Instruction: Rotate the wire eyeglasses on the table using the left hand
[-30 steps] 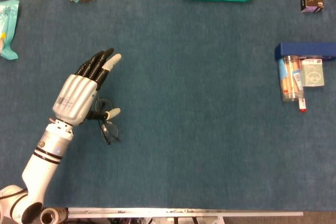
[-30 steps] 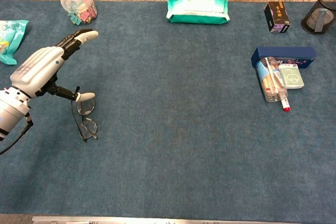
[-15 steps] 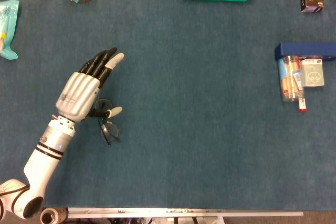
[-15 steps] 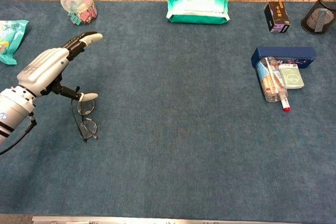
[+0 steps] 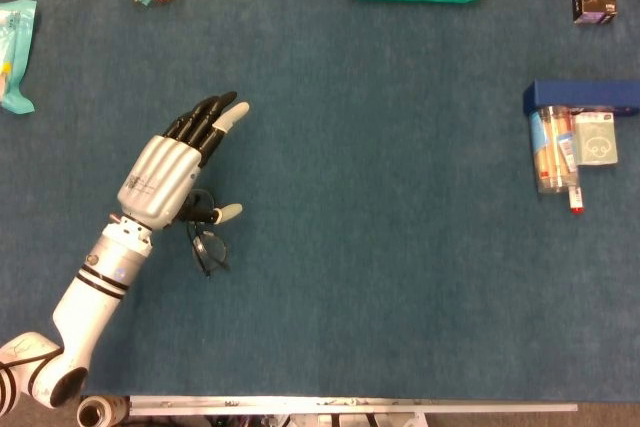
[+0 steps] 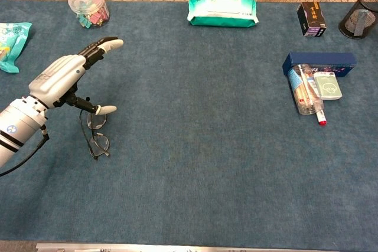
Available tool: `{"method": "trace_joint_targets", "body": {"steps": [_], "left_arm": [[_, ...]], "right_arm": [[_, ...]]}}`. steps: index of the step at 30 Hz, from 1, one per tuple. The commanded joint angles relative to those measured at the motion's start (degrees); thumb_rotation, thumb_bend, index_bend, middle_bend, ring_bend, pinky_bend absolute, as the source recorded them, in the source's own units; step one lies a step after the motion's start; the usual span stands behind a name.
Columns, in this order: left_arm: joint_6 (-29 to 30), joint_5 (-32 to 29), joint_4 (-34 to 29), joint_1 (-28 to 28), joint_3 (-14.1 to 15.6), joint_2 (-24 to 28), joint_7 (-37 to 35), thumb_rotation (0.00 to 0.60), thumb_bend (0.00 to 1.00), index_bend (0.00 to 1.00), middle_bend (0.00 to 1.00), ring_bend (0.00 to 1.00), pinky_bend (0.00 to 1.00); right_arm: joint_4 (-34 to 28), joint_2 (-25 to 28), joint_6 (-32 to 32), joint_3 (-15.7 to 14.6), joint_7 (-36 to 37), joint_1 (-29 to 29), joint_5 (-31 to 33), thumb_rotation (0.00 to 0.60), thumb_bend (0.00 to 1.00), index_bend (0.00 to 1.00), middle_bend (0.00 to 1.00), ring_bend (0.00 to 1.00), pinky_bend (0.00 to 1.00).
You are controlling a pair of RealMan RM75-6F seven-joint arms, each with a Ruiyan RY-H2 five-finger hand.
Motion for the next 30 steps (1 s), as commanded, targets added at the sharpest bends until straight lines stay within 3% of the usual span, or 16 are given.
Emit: {"method": "trace_joint_targets", "body": {"steps": [1,14,30], "left_arm": [[-0.2,0.0,0.4,-0.3,0.1,-0.2,-0.3,0.600,0.07,0.02,0.00,0.00,0.15],[0.0,0.1,2.2,-0.6,0.8,-0.3,-1.7,0.600,0.07,0.02,0.00,0.00,0.15],[3.4,0.6,-3.3,2.0,2.3,5.4,1.9,0.600,0.07,0.02,0.00,0.00,0.15]], "right_arm": [[-0.2,0.2,0.1,0.1,-0.1,0.0,-0.1,0.600,0.00,0.00,0.07,0.00,0.21],[-0.6,0.2,-0.3,0.3,-0.6,0.3,0.2,0.600,0.00,0.00,0.07,0.00,0.21],[0.0,-0.2,-0.2,0.2,0.1,0.5,-0.4,0.600,0.00,0.00,0.07,0.00,0.21]]}}
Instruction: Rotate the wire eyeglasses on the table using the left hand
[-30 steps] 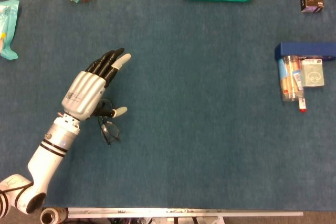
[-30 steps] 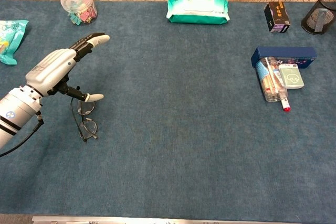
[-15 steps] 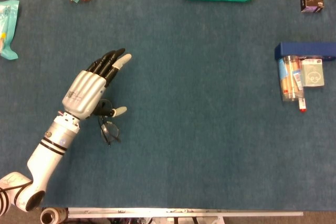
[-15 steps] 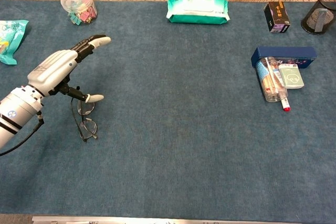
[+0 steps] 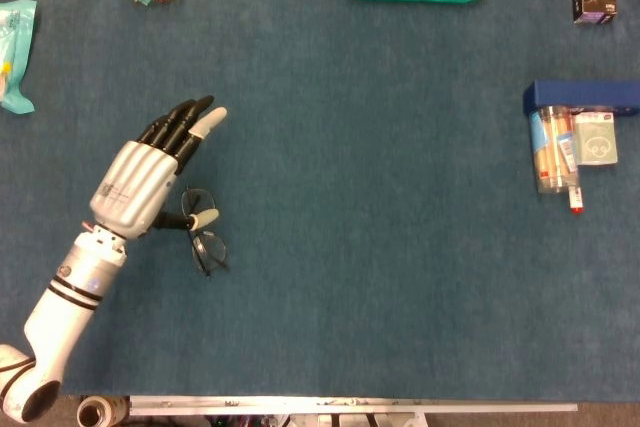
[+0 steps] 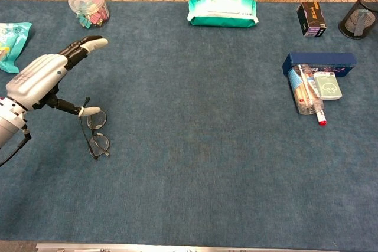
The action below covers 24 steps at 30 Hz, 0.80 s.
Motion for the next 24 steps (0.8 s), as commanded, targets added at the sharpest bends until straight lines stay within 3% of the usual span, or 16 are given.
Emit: {"method": "trace_joint_targets", "body": {"steps": [1,12,24], "left_arm": [[-0.1,-0.4,0.0,0.2,0.0,0.4,-0.5,0.600,0.07,0.02,0.00,0.00,0.15],[-1.0,-0.7,3.6,-0.1,0.0,0.2,-5.9,0.600,0.07,0.02,0.00,0.00,0.15],[0.0,-0.2,-0.3,0.6,0.2,2.1,-2.8,0.600,0.07,0.02,0.00,0.00,0.15]], "right_arm": [[0.0,0.0,0.1,-0.1,0.0,0.0,-0.1,0.600,0.00,0.00,0.07,0.00,0.21],[-0.6,0.2,-0.2,-0.1,-0.6,0.0,0.1,0.600,0.00,0.00,0.07,0.00,0.21],[0.6,-0.7,-0.8,-0.1,0.6,0.8,-0.5,0.600,0.00,0.00,0.07,0.00,0.21]]}}
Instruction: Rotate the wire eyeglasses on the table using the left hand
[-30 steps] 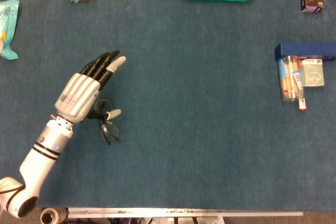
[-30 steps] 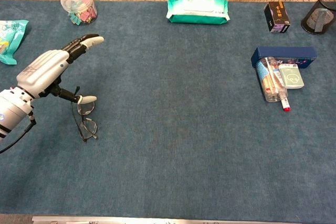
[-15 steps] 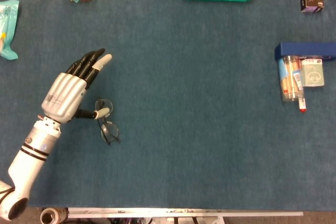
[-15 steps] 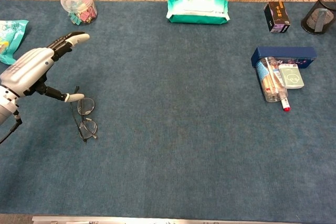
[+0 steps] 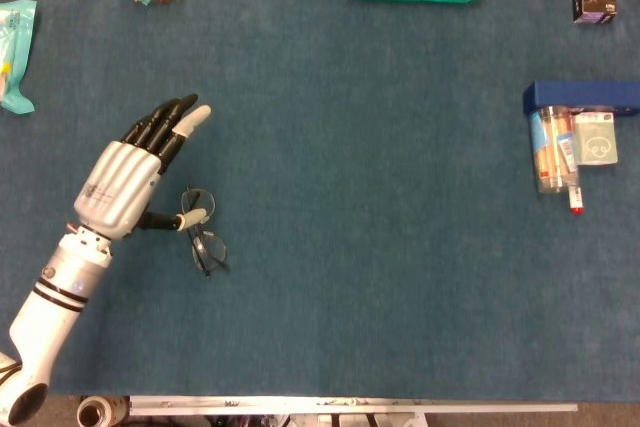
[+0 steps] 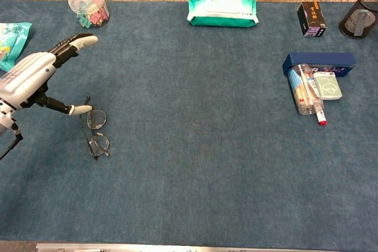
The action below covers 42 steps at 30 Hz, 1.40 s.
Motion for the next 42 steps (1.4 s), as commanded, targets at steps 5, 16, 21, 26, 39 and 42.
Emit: {"method": "trace_joint_targets", "body": {"steps": [5,16,21,26,39,42], "left_arm": [[-1.1,-0.5,1.1,-0.4,-0.2,0.2,-1.7,0.600,0.07,0.02,0.00,0.00,0.15],[-2.3,-1.1,5.7,-0.8,-0.4,-1.7,-5.4,0.600,0.07,0.02,0.00,0.00,0.15],[-2.5,-1.1,7.1,-1.0,-0.4,-2.4,-6.3,0.600,0.07,0.02,0.00,0.00,0.15],[-2.9,-1.0,8.2,-1.3,-0.4,-3.0,-7.1,0.600,0.07,0.02,0.00,0.00,0.15],[-4.0,-1.0,12.0,-2.0,-0.1,-5.0,-9.4,0.600,0.07,0.02,0.00,0.00,0.15],[-4.4,-1.0,12.9,-2.3,0.0,-5.6,-9.9,0.600,0.07,0.02,0.00,0.00,0.15]], "right_arm": [[0.0,0.1,0.5,-0.1,0.0,-0.3,0.0,0.600,0.00,0.00,0.07,0.00,0.21],[-0.6,0.3,0.3,-0.2,-0.7,-0.3,0.3,0.600,0.00,0.00,0.07,0.00,0.21],[-0.7,0.1,0.0,-0.3,-1.0,-0.2,0.3,0.600,0.00,0.00,0.07,0.00,0.21],[-1.0,0.2,-0.1,-0.3,-1.4,-0.2,0.3,0.600,0.00,0.00,0.07,0.00,0.21],[-1.8,0.4,-0.5,-0.4,-2.3,-0.3,0.8,0.600,0.00,0.00,0.08,0.00,0.21],[-1.9,0.4,-0.6,-0.5,-2.5,-0.3,0.9,0.600,0.00,0.00,0.08,0.00,0.21]]}}
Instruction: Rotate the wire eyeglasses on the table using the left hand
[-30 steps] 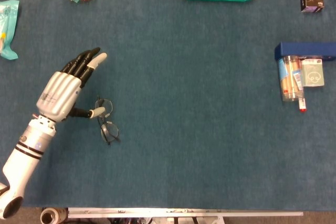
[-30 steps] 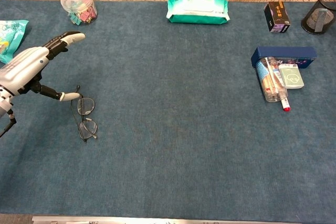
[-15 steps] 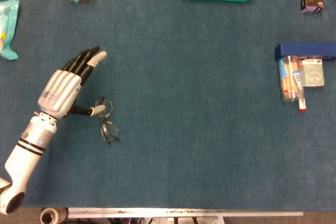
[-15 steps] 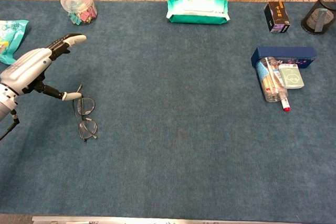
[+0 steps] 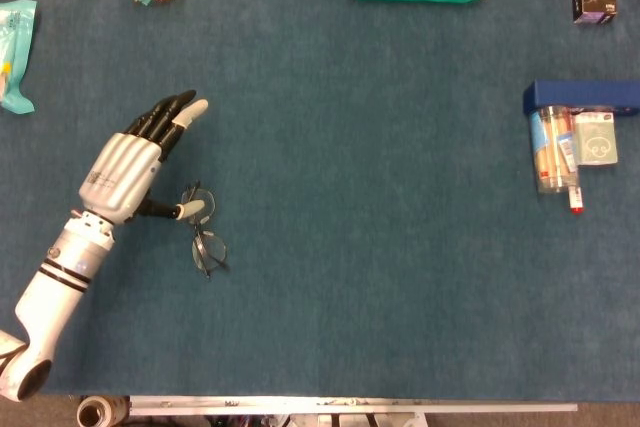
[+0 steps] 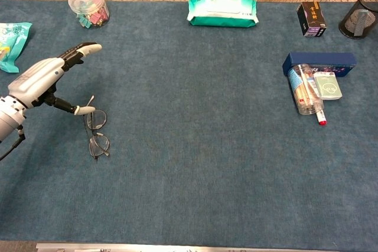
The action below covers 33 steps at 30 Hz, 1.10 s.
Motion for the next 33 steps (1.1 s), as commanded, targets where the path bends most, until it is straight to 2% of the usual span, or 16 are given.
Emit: {"method": "trace_joint_targets", "body": {"steps": [1,18,28,33], "left_arm": [[-0.3,0.0,0.8,-0.2,0.1,-0.5,-0.5,0.600,0.07,0.02,0.00,0.00,0.15],[-1.3,0.0,4.5,-1.3,0.3,-2.4,-3.2,0.600,0.07,0.02,0.00,0.00,0.15],[3.8,2.6,-2.5,0.0,1.1,1.9,2.1,0.600,0.07,0.02,0.00,0.00,0.15],[3.8,1.9,-4.6,0.3,0.8,3.7,3.3,0.600,0.07,0.02,0.00,0.00,0.15]], "right_arm": [[0.0,0.0,-0.1,0.0,-0.1,0.0,0.1,0.600,0.00,0.00,0.08,0.00,0.21],[-0.1,-0.1,-0.8,0.0,-0.4,0.2,0.4,0.600,0.00,0.00,0.08,0.00,0.21],[0.0,-0.4,-0.7,0.1,0.1,0.9,-0.6,0.600,0.00,0.00,0.08,0.00,0.21],[-0.6,-0.2,-0.1,0.2,-0.4,0.8,-1.1,0.600,0.00,0.00,0.08,0.00,0.21]]}}
